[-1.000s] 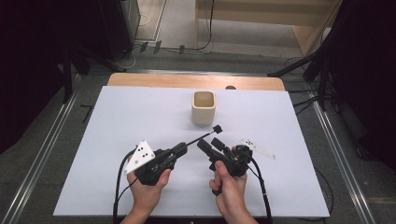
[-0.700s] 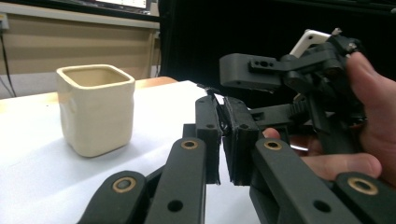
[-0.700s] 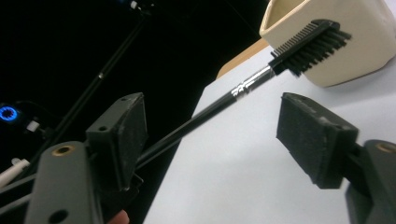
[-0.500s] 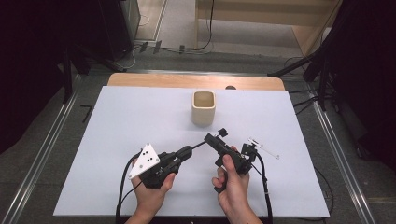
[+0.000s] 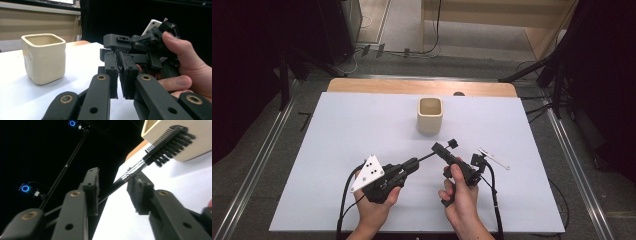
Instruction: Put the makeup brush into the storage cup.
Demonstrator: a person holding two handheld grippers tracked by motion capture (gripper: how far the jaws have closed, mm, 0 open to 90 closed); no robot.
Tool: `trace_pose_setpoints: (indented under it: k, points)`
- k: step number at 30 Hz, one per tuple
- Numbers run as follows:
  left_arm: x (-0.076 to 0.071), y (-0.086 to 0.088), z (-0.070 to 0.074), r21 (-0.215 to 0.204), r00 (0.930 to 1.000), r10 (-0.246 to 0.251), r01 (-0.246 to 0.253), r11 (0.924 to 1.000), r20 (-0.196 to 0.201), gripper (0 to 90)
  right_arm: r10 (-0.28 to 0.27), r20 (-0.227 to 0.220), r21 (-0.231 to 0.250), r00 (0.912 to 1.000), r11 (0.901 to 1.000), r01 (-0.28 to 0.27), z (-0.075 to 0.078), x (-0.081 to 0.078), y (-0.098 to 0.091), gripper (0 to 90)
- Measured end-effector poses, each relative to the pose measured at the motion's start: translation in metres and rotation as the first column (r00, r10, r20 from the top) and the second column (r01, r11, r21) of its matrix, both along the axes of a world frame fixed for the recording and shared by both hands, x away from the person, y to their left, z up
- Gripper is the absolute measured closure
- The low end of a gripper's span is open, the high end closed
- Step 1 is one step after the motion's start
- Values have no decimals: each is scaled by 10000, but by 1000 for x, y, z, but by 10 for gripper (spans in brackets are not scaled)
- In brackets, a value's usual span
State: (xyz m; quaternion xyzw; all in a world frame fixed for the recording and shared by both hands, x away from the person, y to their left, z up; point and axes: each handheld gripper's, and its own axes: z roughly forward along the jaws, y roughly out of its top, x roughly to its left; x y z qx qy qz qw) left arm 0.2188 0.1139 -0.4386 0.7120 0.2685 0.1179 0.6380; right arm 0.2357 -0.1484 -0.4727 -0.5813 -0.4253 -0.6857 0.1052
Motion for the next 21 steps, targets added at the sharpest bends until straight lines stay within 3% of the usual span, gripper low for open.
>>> trace_pose_setpoints:
  k: [2,3,4,5,6,7,8,9,11,15,16,21]
  points:
    - [1,0,-1,-14,9999,-114,114,9999,-85,857,40,133,181,9999,9998,-42,-1,0,-1,691]
    - [7,1,-3,0,9982,-410,410,9992,-447,847,-8,288,256,9996,9997,0,-1,0,-3,747]
    - [9,1,-4,35,9988,-279,281,9996,-414,738,-71,465,250,9989,9997,59,1,-1,-5,855]
    - [9,1,-4,35,9988,-279,281,9996,-414,544,-71,465,250,9989,9997,59,1,-1,-5,855]
    - [11,1,-3,283,9985,87,-72,9996,-545,372,-358,864,-106,9956,9993,368,4,-4,-9,874]
    - [11,1,-3,283,9985,87,-72,9996,-545,281,-358,864,-106,9956,9993,368,4,-4,-9,874]
    - [13,3,-2,336,9972,-149,174,9993,-727,222,-427,1295,-557,9907,9972,503,8,-5,-11,875]
    - [13,3,-2,336,9972,-149,174,9993,-727,133,-427,1295,-557,9907,9972,503,8,-5,-11,875]
    - [15,5,-3,343,9942,-620,653,9973,-879,14,-499,1754,-1036,9832,9922,689,13,-6,-11,876]
    - [16,7,-3,445,9948,-518,558,9975,-872,0,-402,2052,-1472,9779,9865,714,18,-7,-9,875]
    - [16,8,-4,405,9948,-515,552,9977,-873,0,-374,2197,-1828,9749,9800,788,19,-8,-8,875]
    - [20,20,-3,278,9963,-302,325,9991,-800,0,-360,2670,-2703,9630,9564,1107,23,-9,-5,876]
